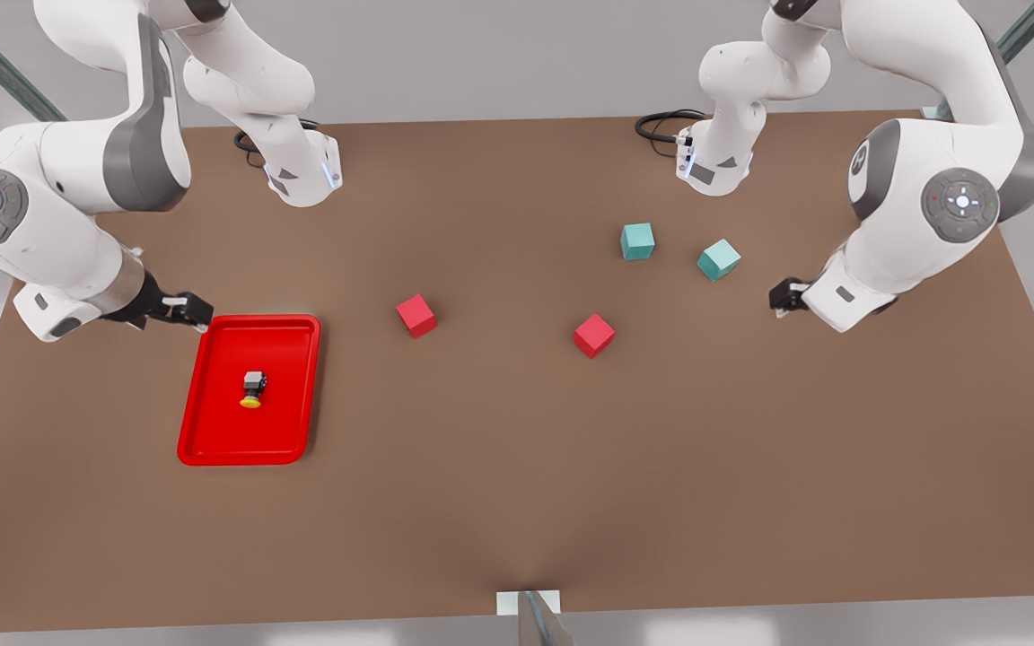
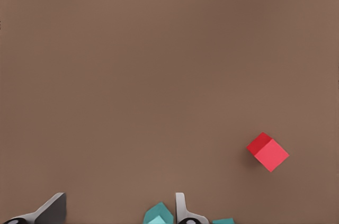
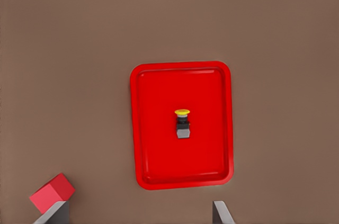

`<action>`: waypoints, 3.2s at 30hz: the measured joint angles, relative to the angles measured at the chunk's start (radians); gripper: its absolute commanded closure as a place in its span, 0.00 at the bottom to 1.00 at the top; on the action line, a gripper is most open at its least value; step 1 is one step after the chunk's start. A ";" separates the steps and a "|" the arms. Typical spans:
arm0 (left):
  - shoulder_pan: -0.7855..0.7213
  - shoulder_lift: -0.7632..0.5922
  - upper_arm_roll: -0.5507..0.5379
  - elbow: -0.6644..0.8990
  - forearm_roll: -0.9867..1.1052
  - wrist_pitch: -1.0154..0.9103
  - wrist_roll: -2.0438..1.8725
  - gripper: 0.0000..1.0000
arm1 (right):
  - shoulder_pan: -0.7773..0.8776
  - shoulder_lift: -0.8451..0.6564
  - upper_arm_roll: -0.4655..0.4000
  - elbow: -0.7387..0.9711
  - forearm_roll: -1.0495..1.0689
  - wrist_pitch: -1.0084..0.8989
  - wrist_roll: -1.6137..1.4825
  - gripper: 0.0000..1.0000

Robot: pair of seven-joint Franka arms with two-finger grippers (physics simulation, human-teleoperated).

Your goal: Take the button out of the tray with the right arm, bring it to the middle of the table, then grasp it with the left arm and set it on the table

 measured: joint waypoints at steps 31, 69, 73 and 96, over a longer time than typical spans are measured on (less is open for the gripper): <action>0.000 0.024 -0.004 -0.001 0.000 0.071 -0.016 0.00 | -0.103 0.297 0.002 -0.502 -0.093 0.751 -0.061 0.00; -0.015 0.043 -0.006 -0.018 0.003 0.080 -0.022 0.00 | -0.158 0.390 -0.005 -0.611 -0.114 0.951 -0.100 0.57; -0.017 0.043 -0.006 -0.018 0.003 0.079 -0.023 0.00 | -0.160 0.388 -0.004 -0.605 -0.113 0.950 -0.106 0.57; -0.017 0.043 -0.006 -0.031 0.003 0.077 -0.027 0.00 | 0.440 0.515 0.084 -0.027 0.007 0.621 0.128 0.57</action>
